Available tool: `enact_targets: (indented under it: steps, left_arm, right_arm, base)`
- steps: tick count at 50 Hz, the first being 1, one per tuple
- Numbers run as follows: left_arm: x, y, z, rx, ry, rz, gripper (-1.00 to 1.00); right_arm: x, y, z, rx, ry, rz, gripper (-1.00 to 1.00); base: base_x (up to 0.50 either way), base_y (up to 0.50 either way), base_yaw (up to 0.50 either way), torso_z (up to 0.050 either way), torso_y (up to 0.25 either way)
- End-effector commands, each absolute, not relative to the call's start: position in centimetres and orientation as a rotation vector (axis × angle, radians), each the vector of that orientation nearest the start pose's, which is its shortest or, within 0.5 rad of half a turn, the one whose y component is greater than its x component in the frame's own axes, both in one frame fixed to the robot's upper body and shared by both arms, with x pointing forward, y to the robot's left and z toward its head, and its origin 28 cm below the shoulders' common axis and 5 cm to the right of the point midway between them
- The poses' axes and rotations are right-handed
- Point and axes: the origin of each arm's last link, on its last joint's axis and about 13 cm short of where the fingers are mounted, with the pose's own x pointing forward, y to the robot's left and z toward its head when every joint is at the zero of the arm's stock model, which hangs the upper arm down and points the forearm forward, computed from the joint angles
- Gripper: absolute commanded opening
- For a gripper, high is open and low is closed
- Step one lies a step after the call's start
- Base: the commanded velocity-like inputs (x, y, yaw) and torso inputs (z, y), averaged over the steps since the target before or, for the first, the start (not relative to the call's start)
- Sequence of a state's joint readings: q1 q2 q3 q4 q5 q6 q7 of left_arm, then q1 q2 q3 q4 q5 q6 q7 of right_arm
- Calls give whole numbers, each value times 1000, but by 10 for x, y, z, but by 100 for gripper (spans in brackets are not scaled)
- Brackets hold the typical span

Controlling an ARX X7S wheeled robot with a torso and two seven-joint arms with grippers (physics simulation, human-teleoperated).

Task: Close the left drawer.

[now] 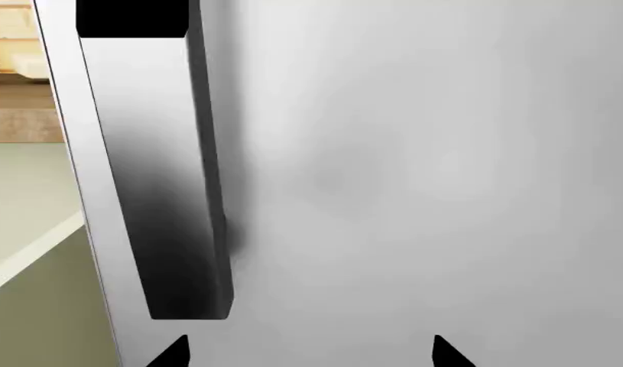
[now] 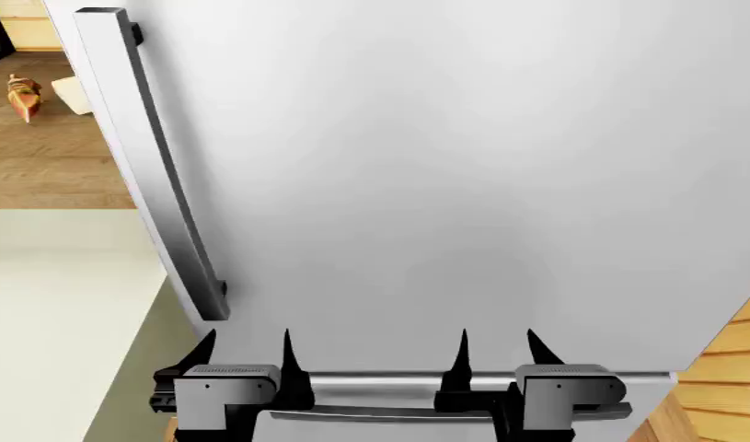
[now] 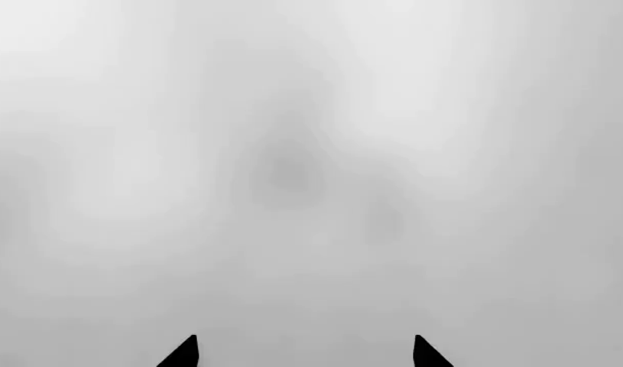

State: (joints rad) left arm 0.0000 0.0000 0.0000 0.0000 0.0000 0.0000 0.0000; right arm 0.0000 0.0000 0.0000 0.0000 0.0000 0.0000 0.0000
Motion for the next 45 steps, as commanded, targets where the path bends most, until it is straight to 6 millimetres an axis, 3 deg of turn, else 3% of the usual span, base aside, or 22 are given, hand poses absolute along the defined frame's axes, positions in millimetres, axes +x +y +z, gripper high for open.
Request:
enact_targets:
  steps: [1, 29, 45]
  left_arm:
    - [211, 205, 13, 6, -7, -2, 100]
    - [211, 205, 8, 14, -13, -9, 100]
    - [211, 205, 8, 6, -9, -12, 100]
  right_arm:
    - [210, -95, 13, -10, -1, 7, 100]
    - [210, -96, 11, -22, 1, 12, 100]
    - [211, -97, 10, -24, 7, 9, 100]
  base:
    - [0, 0, 0, 0, 0]
    - [-1, 0, 0, 0, 0]
    - [-492, 0, 0, 0, 0]
